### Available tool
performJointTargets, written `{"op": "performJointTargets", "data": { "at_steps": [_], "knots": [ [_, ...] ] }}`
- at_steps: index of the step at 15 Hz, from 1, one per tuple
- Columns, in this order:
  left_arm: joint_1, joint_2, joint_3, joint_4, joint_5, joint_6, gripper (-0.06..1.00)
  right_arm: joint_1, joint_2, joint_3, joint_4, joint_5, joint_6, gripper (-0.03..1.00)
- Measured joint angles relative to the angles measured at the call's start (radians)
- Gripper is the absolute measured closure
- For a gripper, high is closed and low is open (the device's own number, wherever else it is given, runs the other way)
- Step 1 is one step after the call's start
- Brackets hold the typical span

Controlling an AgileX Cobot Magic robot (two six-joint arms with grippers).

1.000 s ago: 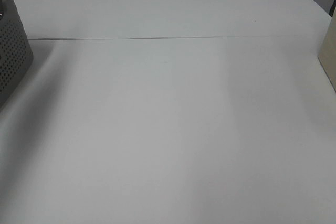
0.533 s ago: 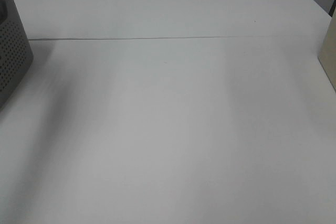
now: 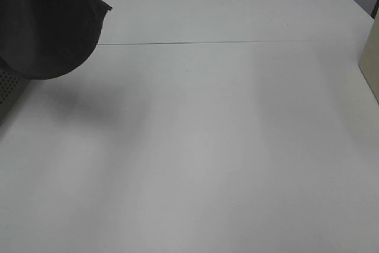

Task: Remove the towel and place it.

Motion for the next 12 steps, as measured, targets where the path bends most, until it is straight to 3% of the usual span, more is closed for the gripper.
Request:
{"op": "performJointTargets", "data": {
  "at_steps": [2,6,8,10,12],
  "knots": [
    [-0.032,0.0,0.0,-0.015,0.0,0.0,0.94,0.0,0.086,-0.011,0.117,-0.027,-0.125,0.21],
    [-0.12,0.0,0.0,-0.049,0.004,0.01,0.94,0.0,0.349,-0.017,0.49,-0.189,-0.577,0.21],
    [-0.176,0.0,0.0,-0.05,0.02,0.078,0.94,0.0,0.506,-0.018,0.729,-0.229,-0.877,0.21],
    [-0.225,0.0,0.0,-0.051,0.021,0.189,0.94,0.0,0.715,-0.02,1.01,-0.214,-1.212,0.21],
    [-0.231,0.0,0.0,-0.063,0.02,0.268,0.94,0.0,0.884,-0.02,1.168,-0.144,-1.453,0.21]
  ]
}}
